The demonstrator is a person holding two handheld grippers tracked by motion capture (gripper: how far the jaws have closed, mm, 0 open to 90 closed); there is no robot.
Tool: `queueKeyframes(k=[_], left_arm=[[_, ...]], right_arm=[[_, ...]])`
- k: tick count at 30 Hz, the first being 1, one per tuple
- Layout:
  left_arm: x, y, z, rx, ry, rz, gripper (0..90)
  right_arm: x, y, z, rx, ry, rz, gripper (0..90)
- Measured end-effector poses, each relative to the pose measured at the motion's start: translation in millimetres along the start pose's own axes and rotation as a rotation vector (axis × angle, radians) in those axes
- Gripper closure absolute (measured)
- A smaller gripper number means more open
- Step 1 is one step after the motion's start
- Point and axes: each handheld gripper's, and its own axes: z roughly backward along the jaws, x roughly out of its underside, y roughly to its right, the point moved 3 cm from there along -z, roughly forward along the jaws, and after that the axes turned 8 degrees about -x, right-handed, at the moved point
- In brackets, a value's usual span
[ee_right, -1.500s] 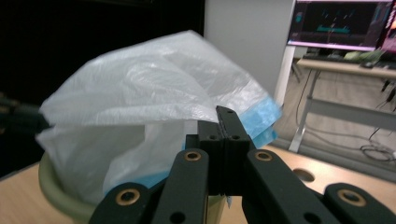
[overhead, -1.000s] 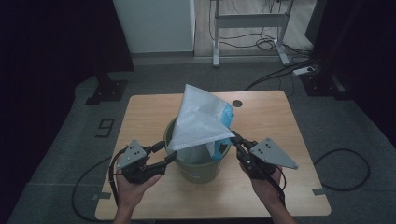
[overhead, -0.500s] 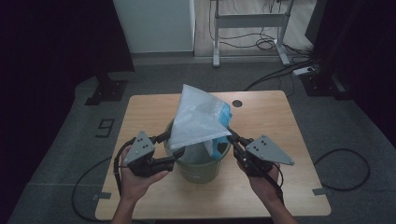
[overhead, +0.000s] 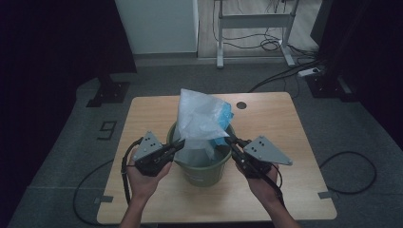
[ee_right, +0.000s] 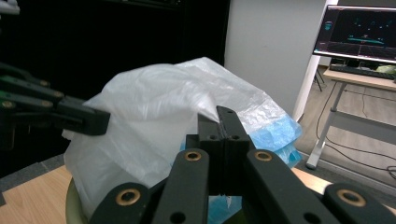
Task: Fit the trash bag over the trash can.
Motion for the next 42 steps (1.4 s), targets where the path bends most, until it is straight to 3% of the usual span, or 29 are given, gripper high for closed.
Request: queueKeyframes(k=[5,17,19,20,21,22,23,27,33,38,41,42], left_arm=[[14.7,-5.5,5.6,0.009,-0.018,0.052,90.0],[38.5,-9.3,24.4,0.057,-0.061,0.068,89.3],[39.9,-8.7,24.8,0.065,-0.082,0.059,80.6],[39.7,-8.0,25.7,0.046,-0.075,0.055,80.6],[38.7,-7.4,27.1,0.027,-0.063,0.055,67.7],[37.0,-7.2,28.8,0.014,-0.052,0.058,67.7],[34.3,-6.8,30.5,0.008,-0.043,0.061,53.5],[24.6,-5.2,33.1,-0.025,-0.023,0.039,42.1],[10.6,-7.1,31.6,-0.058,0.001,0.024,35.7],[0.2,-9.2,23.0,-0.069,-0.002,-0.004,37.2],[-3.5,-9.1,17.0,-0.058,-0.013,-0.023,50.0],[-3.7,-9.0,14.3,-0.047,-0.012,-0.033,64.2]], right_arm=[[-1.9,-5.0,-7.9,-0.033,0.007,-0.001,88.6],[6.9,-23.3,-29.0,-0.098,-0.025,0.008,88.7],[8.9,-24.8,-29.6,-0.104,-0.031,0.008,88.7],[8.9,-24.8,-29.6,-0.104,-0.031,0.008,88.7],[11.8,-26.8,-30.7,-0.110,-0.041,0.014,88.7],[11.8,-26.8,-30.7,-0.110,-0.041,0.014,88.7],[15.1,-28.2,-31.9,-0.114,-0.051,0.012,88.7],[17.5,-26.7,-32.8,-0.113,-0.053,0.006,88.7],[16.7,-24.0,-31.7,-0.109,-0.055,0.007,88.7],[16.4,-23.8,-32.0,-0.112,-0.056,0.007,88.7],[16.1,-23.9,-32.3,-0.113,-0.056,0.007,88.8],[15.7,-23.9,-32.5,-0.113,-0.056,0.007,88.7]])
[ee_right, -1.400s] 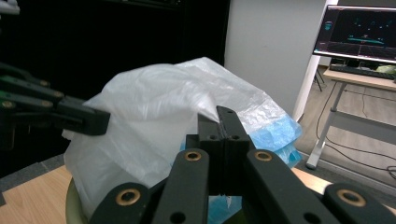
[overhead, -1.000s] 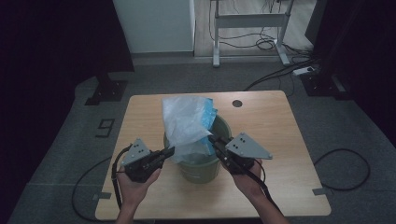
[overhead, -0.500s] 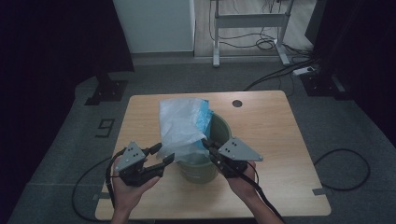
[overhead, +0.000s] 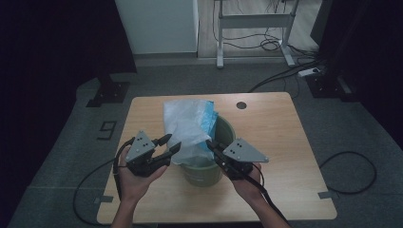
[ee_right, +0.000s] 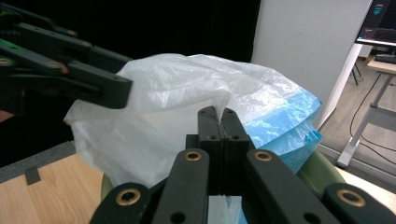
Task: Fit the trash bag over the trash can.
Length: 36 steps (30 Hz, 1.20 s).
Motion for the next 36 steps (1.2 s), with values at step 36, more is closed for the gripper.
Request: queueKeyframes(k=[36], left_arm=[[71.4,-29.9,15.5,0.104,0.071,0.205,89.9]], right_arm=[[21.0,38.1,1.4,0.000,-0.035,-0.135,58.5]])
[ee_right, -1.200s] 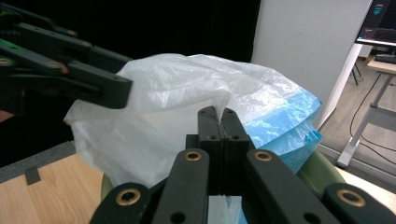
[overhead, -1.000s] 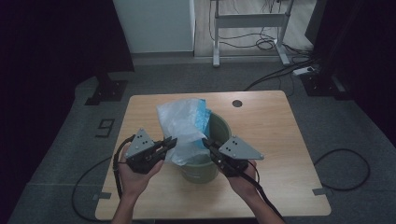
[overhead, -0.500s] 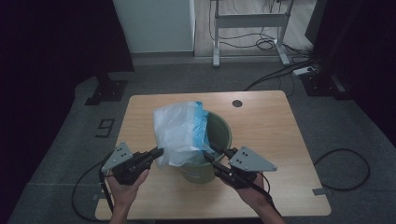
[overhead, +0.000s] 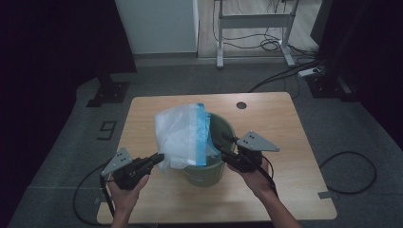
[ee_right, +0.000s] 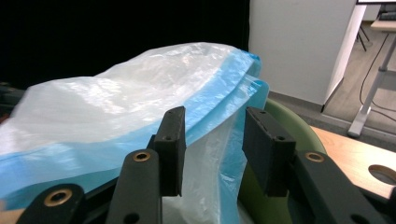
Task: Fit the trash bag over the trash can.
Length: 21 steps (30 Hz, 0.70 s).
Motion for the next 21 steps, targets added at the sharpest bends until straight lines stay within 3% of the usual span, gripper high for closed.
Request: queueKeyframes(k=[8,15,21], left_arm=[[3.4,-4.2,-0.7,0.002,-0.004,0.015,89.9],[5.7,-7.4,-3.1,0.000,-0.011,0.027,89.9],[8.5,-9.6,-5.0,0.002,-0.017,0.040,89.8]], right_arm=[[-2.8,10.4,-15.1,0.007,-0.018,-0.037,57.1],[-6.9,18.3,-26.1,0.010,-0.039,-0.102,53.7],[-9.8,20.9,-35.2,0.018,-0.068,-0.115,51.7]])
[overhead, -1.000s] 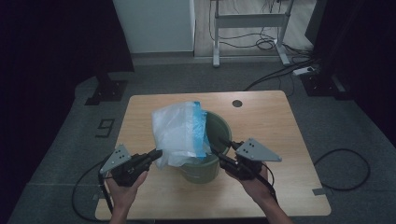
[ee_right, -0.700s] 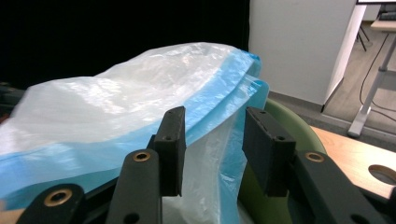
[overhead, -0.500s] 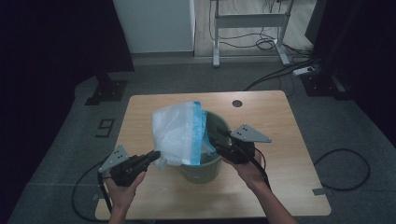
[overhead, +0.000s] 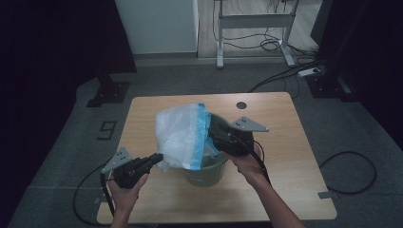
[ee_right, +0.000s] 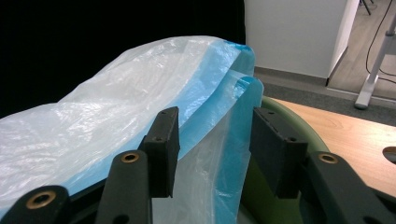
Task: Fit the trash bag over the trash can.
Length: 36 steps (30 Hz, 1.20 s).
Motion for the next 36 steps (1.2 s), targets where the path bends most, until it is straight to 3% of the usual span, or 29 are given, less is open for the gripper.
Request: queueKeyframes(k=[17,25,29,36], left_arm=[[4.9,-7.5,-2.3,-0.001,-0.014,0.023,89.7],[6.2,-8.5,-4.0,-0.001,-0.020,0.028,89.7],[7.4,-9.0,-6.0,-0.001,-0.027,0.033,89.7],[7.4,-8.4,-7.3,0.001,-0.028,0.033,89.7]], right_arm=[[-8.7,5.7,-21.6,0.041,-0.056,-0.041,50.5],[-9.8,3.7,-24.1,0.020,-0.103,-0.068,53.0],[-9.6,3.6,-26.2,-0.002,-0.135,-0.113,53.4],[-9.7,2.0,-27.5,-0.034,-0.137,-0.149,57.6]])
